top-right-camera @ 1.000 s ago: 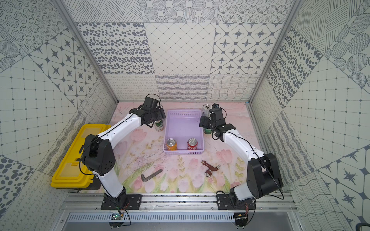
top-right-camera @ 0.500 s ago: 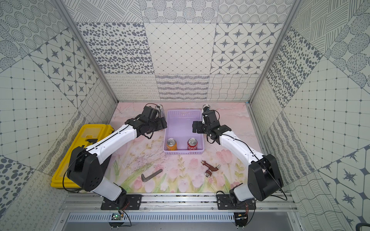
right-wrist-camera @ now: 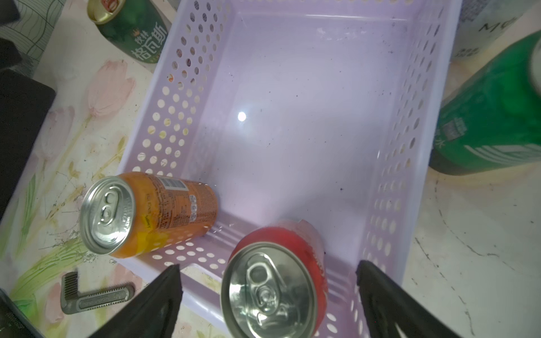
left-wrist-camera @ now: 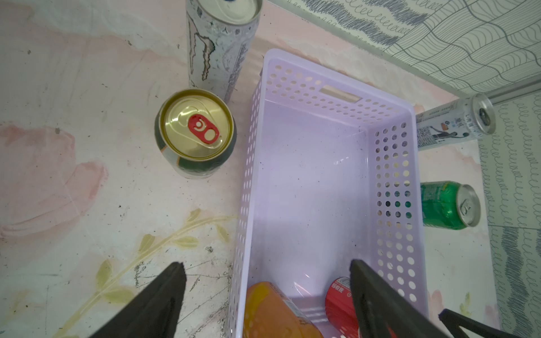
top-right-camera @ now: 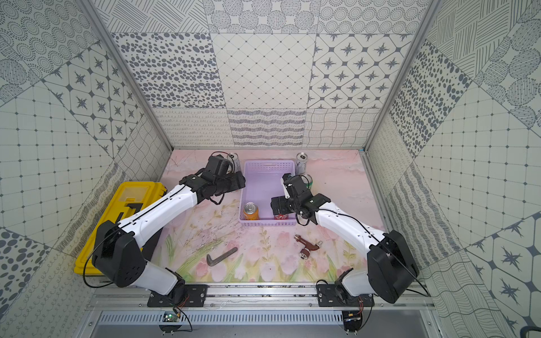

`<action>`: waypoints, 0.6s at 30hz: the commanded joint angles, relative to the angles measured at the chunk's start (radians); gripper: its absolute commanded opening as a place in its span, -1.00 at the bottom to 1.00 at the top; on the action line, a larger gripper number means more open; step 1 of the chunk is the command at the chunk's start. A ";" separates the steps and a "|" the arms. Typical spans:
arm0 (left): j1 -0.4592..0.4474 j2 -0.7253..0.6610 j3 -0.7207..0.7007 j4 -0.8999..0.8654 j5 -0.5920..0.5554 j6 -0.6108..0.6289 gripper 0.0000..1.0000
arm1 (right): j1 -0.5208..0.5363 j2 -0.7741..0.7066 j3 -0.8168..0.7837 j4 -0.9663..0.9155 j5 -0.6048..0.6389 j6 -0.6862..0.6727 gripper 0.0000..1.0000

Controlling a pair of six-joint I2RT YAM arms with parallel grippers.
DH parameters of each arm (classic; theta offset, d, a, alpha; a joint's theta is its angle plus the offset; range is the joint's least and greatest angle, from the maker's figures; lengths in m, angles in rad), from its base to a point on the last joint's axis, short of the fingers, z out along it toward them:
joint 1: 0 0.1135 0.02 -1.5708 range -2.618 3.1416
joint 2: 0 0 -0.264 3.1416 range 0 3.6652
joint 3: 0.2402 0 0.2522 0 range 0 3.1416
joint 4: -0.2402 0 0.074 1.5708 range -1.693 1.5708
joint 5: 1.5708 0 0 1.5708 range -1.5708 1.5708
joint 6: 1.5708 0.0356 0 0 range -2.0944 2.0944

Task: Take out the drinks from the basket
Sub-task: Pick up the drink from the basket.

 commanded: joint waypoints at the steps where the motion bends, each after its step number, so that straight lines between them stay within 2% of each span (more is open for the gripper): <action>1: -0.003 0.008 0.001 0.022 0.009 0.009 0.82 | 0.019 0.030 -0.018 0.008 0.007 -0.014 0.94; 9: -0.006 0.011 0.003 0.019 0.006 0.009 0.81 | 0.054 0.080 -0.029 0.009 0.089 -0.027 0.85; 12: -0.008 0.010 0.003 0.018 0.005 0.009 0.81 | 0.055 0.086 -0.033 0.013 0.099 -0.027 0.76; 18: -0.012 0.015 0.007 0.017 0.003 0.011 0.81 | 0.055 0.072 -0.041 0.036 0.077 -0.033 0.44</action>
